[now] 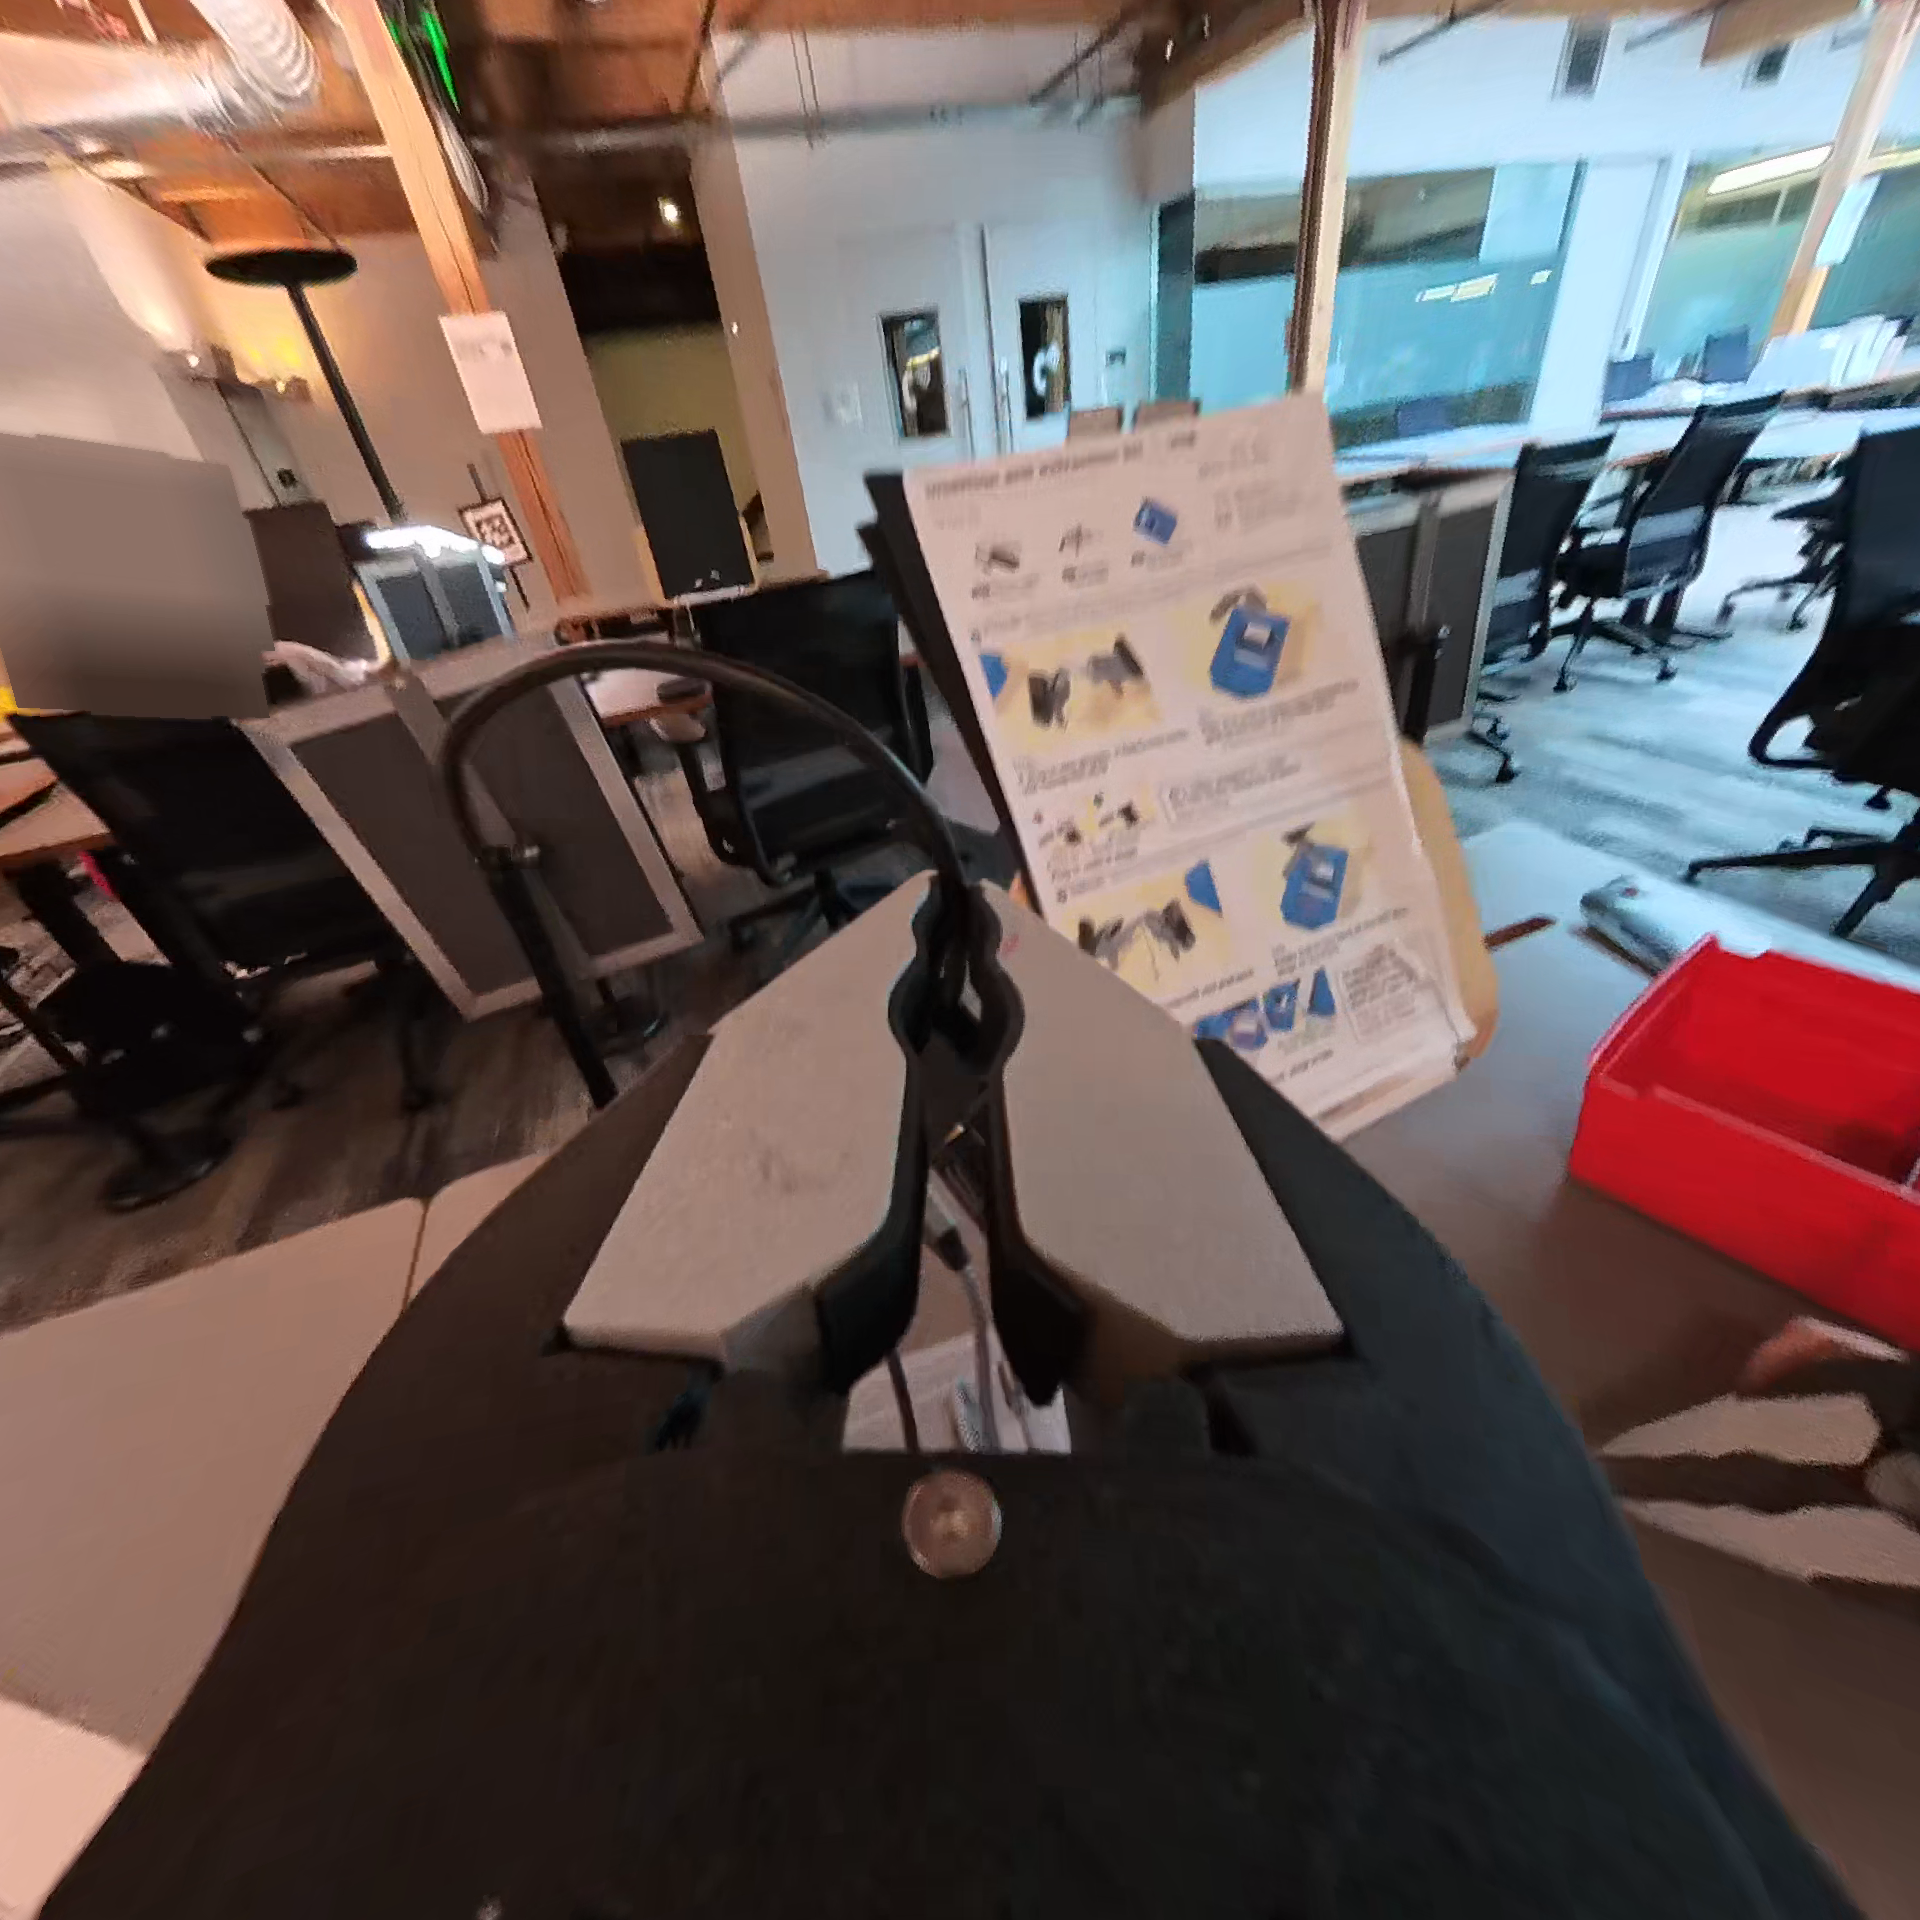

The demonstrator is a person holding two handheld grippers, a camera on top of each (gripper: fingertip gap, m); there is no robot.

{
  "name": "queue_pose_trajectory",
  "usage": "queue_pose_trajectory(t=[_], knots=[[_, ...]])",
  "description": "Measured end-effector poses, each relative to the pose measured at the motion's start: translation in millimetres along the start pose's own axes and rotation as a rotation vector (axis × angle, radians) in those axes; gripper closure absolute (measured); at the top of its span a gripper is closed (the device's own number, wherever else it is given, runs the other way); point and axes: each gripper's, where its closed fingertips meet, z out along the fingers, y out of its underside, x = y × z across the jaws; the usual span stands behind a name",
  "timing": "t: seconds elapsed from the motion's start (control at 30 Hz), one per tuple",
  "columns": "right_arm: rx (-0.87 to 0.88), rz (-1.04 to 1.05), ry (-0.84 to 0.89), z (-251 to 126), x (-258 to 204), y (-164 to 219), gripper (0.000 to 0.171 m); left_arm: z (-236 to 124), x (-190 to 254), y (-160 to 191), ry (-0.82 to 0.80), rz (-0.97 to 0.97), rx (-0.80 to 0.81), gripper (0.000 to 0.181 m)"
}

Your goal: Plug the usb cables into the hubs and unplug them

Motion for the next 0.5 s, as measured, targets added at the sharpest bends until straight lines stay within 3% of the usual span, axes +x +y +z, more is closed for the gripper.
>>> queue_pose_trajectory(t=[0.3,0.5], knots=[[0.043,0.071,-0.001,-4.3,7.5,-4.5,0.154,-16.7,52.9,-145.6,0.172,0.056,0.250,0.180],[0.079,0.103,-0.006,-8.2,10.4,-11.0,0.151,-14.2,81.4,-193.9,0.149,0.156,0.238,0.181]])
